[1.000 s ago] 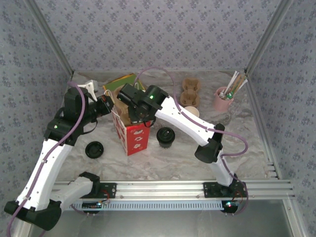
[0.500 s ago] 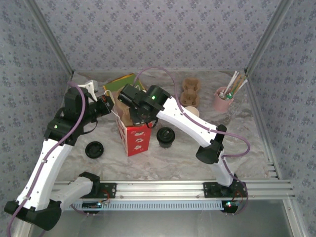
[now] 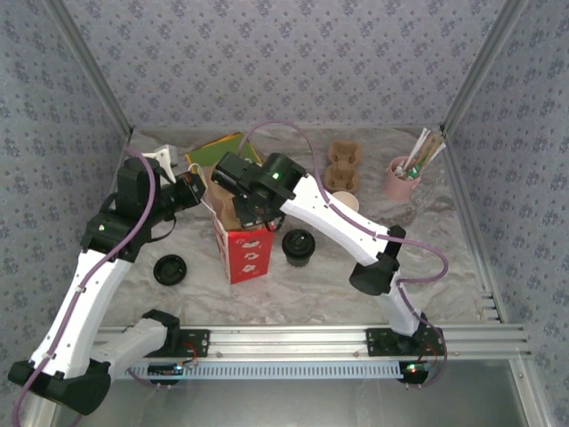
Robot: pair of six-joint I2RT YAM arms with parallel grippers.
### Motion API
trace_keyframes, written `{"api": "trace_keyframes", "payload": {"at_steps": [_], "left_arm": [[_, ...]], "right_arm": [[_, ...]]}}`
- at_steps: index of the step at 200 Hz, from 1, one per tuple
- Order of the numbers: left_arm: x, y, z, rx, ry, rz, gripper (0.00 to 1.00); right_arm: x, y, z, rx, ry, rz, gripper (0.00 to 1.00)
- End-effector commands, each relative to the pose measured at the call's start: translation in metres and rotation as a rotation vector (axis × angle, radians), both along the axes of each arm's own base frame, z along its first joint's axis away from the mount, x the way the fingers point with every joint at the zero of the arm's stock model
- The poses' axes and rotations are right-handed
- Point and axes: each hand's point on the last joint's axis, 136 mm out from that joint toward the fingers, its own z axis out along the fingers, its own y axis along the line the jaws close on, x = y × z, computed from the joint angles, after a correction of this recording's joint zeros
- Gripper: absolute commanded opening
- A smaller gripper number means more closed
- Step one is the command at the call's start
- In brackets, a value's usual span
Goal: Pack the takeout coffee
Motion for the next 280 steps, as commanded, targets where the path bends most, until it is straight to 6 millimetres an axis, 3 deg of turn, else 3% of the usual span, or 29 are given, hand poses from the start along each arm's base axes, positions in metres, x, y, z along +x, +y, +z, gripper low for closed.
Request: {"api": "trace_keyframes", "payload": {"at_steps": [1, 51, 169, 203, 280], "left_arm": [[0.000, -0.004, 0.004, 0.007, -0.026, -0.026, 0.00], [-0.001, -0.007, 0.005, 0.000, -0.028, -0.040, 0.00], [0.005, 0.001, -0.002, 0.042, -0.015, 0.002, 0.04], [0.002, 0.005, -0.013, 0.065, 0.020, 0.013, 0.06], [0.003, 0.002, -0.010, 0.057, 0.009, -0.001, 0.07]], "right_arm": [[-0.004, 0.004, -0.015, -0.044, 0.034, 0.028, 0.12], [0.000, 0.006, -0.019, -0.039, 0.040, 0.023, 0.12], [-0.009, -0.003, 0.009, -0.065, -0.093, 0.075, 0.12], [-0.011, -0.008, 0.014, -0.065, -0.106, 0.074, 0.12], [-0.015, -0.010, -0.013, -0.121, 0.004, 0.083, 0.12]]}}
